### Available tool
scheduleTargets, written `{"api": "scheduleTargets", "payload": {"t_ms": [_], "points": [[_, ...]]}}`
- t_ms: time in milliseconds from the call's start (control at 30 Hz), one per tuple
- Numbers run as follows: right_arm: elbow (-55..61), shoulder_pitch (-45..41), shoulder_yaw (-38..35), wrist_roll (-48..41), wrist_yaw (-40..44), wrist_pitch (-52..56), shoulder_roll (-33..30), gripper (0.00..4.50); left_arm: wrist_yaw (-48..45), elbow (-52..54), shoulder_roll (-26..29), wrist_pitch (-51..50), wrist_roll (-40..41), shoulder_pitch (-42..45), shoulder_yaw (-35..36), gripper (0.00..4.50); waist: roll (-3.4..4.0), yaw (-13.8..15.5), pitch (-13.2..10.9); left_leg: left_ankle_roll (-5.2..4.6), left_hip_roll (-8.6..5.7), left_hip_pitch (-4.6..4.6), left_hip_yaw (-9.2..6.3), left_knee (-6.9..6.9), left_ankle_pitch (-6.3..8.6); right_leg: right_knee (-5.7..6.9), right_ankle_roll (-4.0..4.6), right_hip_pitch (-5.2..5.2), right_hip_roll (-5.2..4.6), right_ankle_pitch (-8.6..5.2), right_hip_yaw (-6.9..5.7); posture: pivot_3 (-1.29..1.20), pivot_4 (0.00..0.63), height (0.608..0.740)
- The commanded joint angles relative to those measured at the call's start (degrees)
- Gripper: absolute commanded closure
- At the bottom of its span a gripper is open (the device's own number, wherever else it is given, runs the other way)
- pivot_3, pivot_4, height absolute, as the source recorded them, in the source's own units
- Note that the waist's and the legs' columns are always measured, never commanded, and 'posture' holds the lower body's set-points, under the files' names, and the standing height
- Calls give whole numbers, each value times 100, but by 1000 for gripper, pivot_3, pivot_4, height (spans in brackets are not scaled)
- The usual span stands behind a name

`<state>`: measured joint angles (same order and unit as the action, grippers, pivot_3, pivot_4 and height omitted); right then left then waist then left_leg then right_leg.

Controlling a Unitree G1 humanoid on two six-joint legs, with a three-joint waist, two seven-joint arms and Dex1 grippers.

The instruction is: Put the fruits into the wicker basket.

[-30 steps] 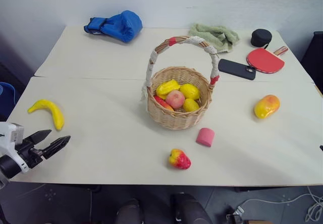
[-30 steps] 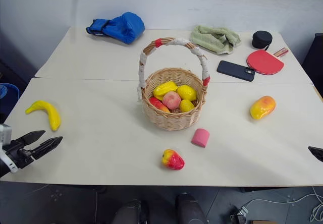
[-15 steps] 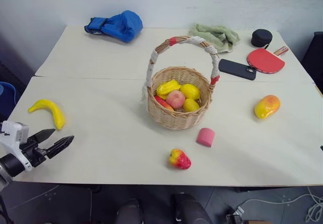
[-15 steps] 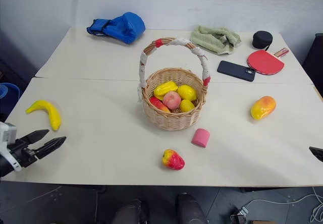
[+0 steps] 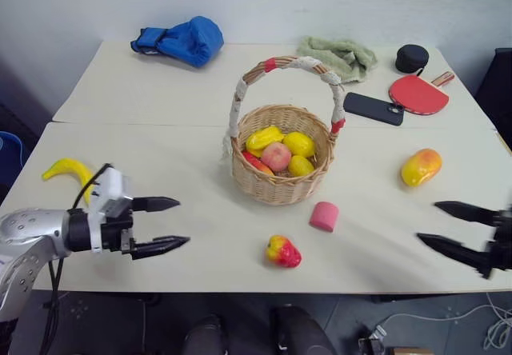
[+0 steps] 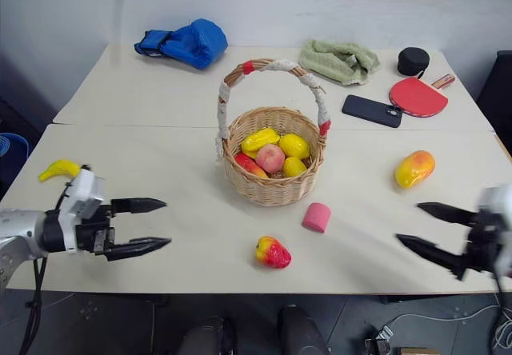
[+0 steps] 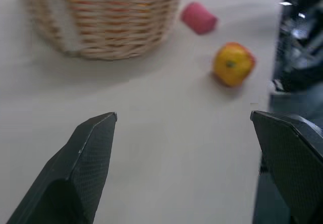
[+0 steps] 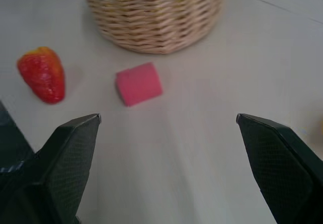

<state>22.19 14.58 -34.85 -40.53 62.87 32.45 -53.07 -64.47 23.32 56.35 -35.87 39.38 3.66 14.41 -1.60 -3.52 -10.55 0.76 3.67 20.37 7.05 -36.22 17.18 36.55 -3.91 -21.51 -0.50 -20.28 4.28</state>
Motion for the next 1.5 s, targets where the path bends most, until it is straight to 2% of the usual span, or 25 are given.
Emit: {"api": "scheduleTargets", "payload": {"t_ms": [33,200,367,533,733,833,1000,1067,1200,1300,1400,1500], "points": [[395,-491,1019,399,-291,-299,145,0,-578,-83,76,397,-254,613,-670,38,0,16,0,-1,-1,1,0,0,-1,0,0,-2,0,0,0,0,150,740],[-373,-1681,2537,1435,-760,-662,508,0,-903,-434,-163,512,-365,1555,-1297,38,-1,24,-2,2,1,19,-1,-23,-3,1,-2,-13,4,-1,-1,0,150,740],[-1147,-2350,3236,1970,-774,-964,779,0,-984,-723,-341,589,-490,2000,-1500,38,-1,32,-2,-11,2,100,7,-107,4,62,-17,-85,3,-6,10,0,150,740],[-1489,-2532,3613,2114,-534,-1068,884,0,-959,-859,-443,674,-607,2112,-1523,38,-1,30,-2,-10,5,110,13,-130,0,106,-21,-111,8,-8,21,0,150,740],[-1858,-2764,3681,2291,-787,-1141,1156,0,-899,-898,-514,711,-689,2165,-1496,38,-1,8,-2,-18,3,100,20,-172,-2,140,-23,-98,6,-6,36,0,150,740],[-1867,-2751,3510,2175,-836,-1215,1286,640,-882,-908,-554,719,-687,2181,-1484,0,-2,17,-2,-19,2,96,20,-172,-2,143,-25,-96,6,-4,37,0,150,740],[-1373,-2445,3039,1800,-930,-984,1257,2299,-893,-1003,-679,686,-668,2303,-1518,0,-1,40,-2,-20,3,101,19,-171,-1,139,-25,-99,6,-4,36,0,150,740],[-941,-2112,2602,1542,-1121,-735,1231,2625,-901,-1049,-736,717,-697,2362,-1561,0,-1,50,-2,-20,3,103,17,-171,0,138,-26,-98,5,-4,35,0,150,740],[-95,-953,809,1001,-1726,-54,1213,2625,-780,-1082,-973,504,-472,2518,-1472,0,-3,133,-2,-19,3,106,13,-171,1,136,-27,-96,6,-5,35,0,150,740],[-338,-384,-283,1016,-2153,170,1234,2625,-702,-1075,-1120,349,-356,2590,-1429,0,-6,169,-1,-20,1,105,13,-171,2,131,-29,-91,5,-4,36,0,150,740],[-881,-164,-679,1267,-2433,75,1225,2625,-682,-1099,-1194,369,-416,2628,-1485,0,-6,128,-1,-22,-2,91,19,-171,2,130,-33,-83,6,-1,44,0,150,740],[-1599,-346,-775,1508,-2952,-31,1351,2625,-653,-1164,-1274,420,-486,2665,-1540,0,-6,46,-1,-22,-2,84,25,-164,2,132,-32,-83,8,0,52,0,150,740]]}}
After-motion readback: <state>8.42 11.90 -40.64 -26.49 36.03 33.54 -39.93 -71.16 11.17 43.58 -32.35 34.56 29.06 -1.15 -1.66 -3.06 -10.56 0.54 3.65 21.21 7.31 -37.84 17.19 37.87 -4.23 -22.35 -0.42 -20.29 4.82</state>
